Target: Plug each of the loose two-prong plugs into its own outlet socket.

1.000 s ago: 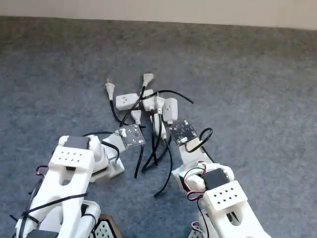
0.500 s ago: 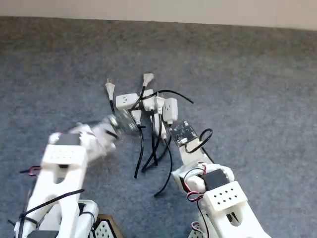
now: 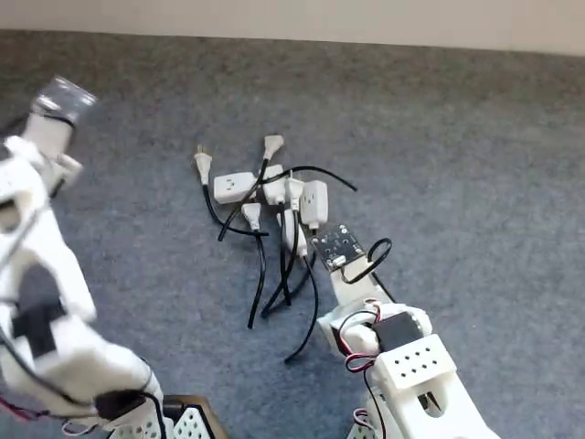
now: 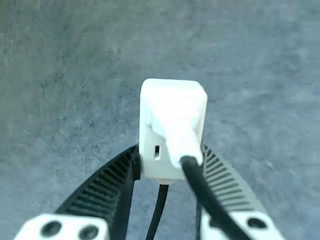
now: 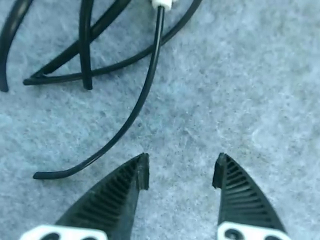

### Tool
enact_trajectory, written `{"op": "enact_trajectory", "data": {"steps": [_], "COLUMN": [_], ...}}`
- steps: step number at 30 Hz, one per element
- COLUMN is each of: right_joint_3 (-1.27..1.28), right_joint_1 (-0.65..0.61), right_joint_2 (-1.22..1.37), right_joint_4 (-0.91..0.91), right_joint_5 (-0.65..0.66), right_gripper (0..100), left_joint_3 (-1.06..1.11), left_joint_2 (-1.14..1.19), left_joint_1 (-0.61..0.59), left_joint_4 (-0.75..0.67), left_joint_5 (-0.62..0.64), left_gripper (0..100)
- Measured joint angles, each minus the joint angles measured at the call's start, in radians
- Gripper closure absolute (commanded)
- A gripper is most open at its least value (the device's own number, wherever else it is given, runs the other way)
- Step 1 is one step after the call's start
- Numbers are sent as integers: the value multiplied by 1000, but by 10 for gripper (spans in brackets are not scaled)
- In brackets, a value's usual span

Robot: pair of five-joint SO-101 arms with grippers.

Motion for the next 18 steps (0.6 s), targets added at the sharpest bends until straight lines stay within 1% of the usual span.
{"op": "enact_trajectory", "data": {"steps": [6, 11, 13, 16, 18], "right_joint_3": [0, 0, 0, 0, 0], "right_joint_1": [0, 0, 0, 0, 0], "right_joint_2": [0, 0, 0, 0, 0], "right_joint_4": [0, 0, 0, 0, 0], "right_joint_5": [0, 0, 0, 0, 0], "right_gripper": [793, 793, 793, 793, 793], "left_joint_3": [-594, -1080, -1254, -1471, -1554], "left_joint_2": [483, 836, 961, 1120, 1188], "left_joint_1": [-68, -89, -91, -92, -98], "left_joint_4": [133, 256, 301, 344, 370], "left_joint_5": [69, 103, 112, 140, 158], "left_gripper": [992, 981, 918, 775, 744]}}
